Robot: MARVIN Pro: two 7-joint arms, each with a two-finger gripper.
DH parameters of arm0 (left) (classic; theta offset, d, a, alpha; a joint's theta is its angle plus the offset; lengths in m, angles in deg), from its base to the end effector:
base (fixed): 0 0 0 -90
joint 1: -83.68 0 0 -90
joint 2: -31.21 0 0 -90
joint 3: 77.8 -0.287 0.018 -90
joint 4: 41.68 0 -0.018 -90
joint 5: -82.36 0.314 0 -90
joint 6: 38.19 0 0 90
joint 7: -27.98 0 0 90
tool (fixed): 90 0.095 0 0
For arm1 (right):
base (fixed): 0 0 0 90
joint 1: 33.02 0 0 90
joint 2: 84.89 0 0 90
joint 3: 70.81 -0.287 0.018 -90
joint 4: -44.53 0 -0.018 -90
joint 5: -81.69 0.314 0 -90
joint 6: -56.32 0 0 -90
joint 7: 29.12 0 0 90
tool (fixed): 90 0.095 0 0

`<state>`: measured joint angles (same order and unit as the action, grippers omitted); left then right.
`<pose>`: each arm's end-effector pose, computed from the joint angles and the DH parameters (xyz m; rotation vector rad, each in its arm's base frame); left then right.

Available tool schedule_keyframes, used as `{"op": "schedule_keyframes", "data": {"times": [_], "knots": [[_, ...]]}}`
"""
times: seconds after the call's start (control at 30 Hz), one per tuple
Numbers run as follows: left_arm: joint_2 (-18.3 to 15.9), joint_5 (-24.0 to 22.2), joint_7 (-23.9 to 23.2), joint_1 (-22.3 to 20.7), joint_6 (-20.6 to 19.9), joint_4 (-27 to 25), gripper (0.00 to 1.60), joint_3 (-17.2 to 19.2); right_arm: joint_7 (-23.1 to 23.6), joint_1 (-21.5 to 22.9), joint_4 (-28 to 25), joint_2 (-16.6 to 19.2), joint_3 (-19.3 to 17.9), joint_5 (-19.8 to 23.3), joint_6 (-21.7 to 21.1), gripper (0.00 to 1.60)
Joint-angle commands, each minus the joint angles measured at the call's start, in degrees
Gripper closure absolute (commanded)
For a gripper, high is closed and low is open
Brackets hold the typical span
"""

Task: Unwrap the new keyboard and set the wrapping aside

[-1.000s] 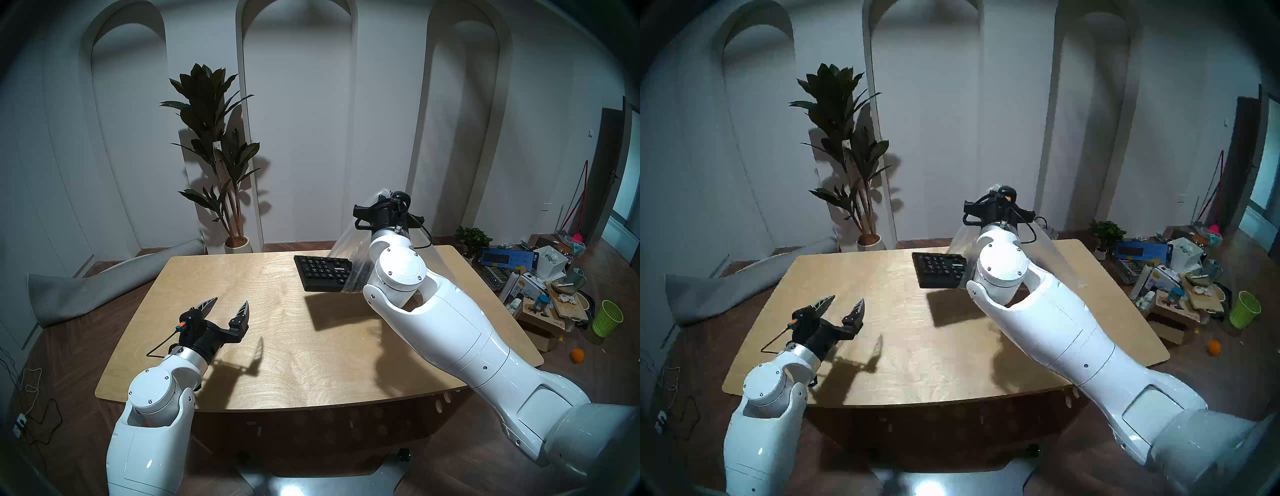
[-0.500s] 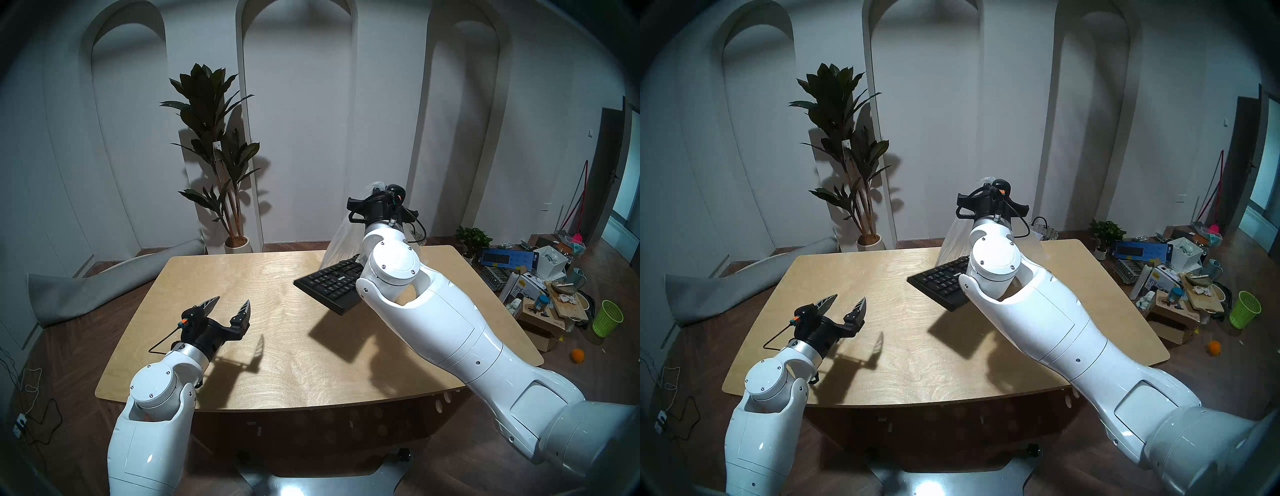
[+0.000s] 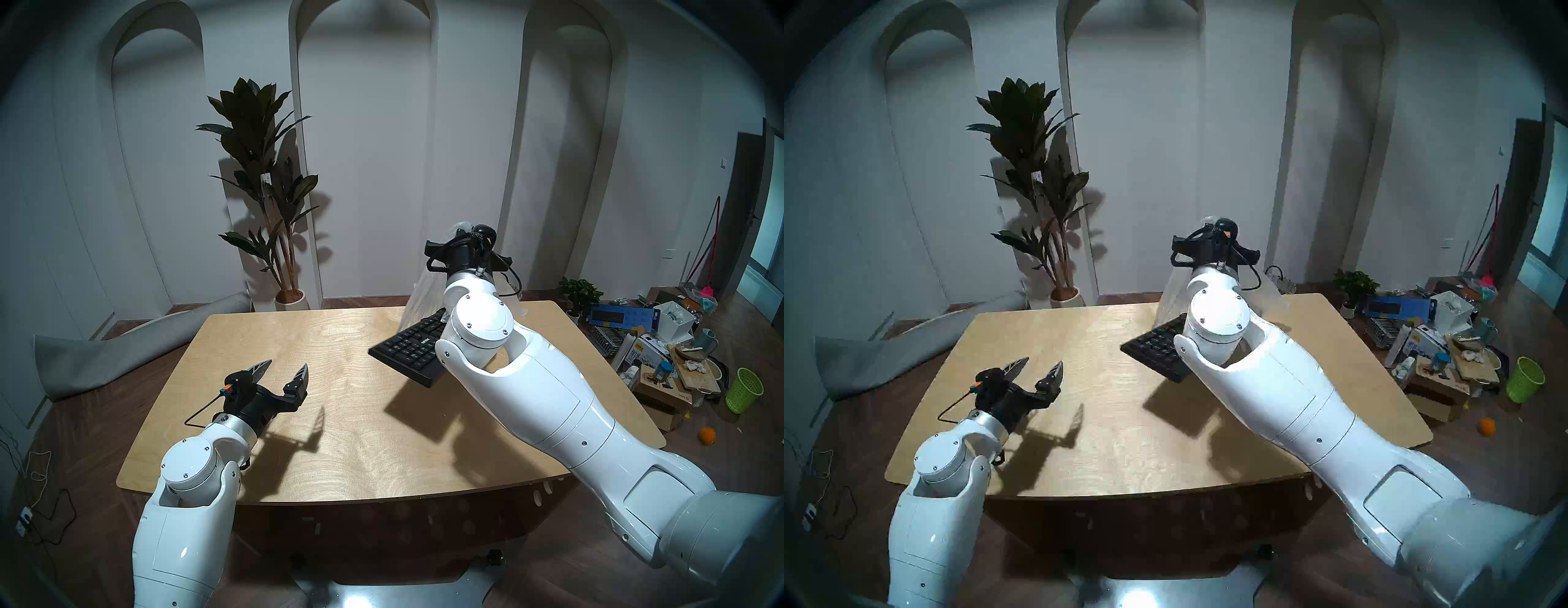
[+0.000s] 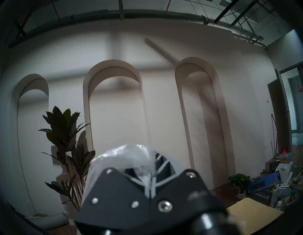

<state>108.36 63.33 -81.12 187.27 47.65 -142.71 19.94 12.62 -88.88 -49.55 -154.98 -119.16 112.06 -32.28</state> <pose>0.3556 0.0740 -0.3045 2.1164 -0.1518 1.9685 0.4868 0.0987 -0.1147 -1.8349 0.2779 -2.5164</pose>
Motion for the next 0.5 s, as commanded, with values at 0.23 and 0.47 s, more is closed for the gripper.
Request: {"op": "schedule_keyframes", "data": {"times": [0.23,0.47], "knots": [[-3.6,1.9,-4.5,2.9,5.2,-8.6,0.00,0.6,0.1,1.8,-1.4,-0.4,-0.6,-0.7,0.7,1.60],[-8.4,11.7,-4.9,7.4,10.3,-13.8,0.00,2.1,0.1,1.8,-1.3,-0.5,-0.6,-0.5,0.5,1.60]]}}
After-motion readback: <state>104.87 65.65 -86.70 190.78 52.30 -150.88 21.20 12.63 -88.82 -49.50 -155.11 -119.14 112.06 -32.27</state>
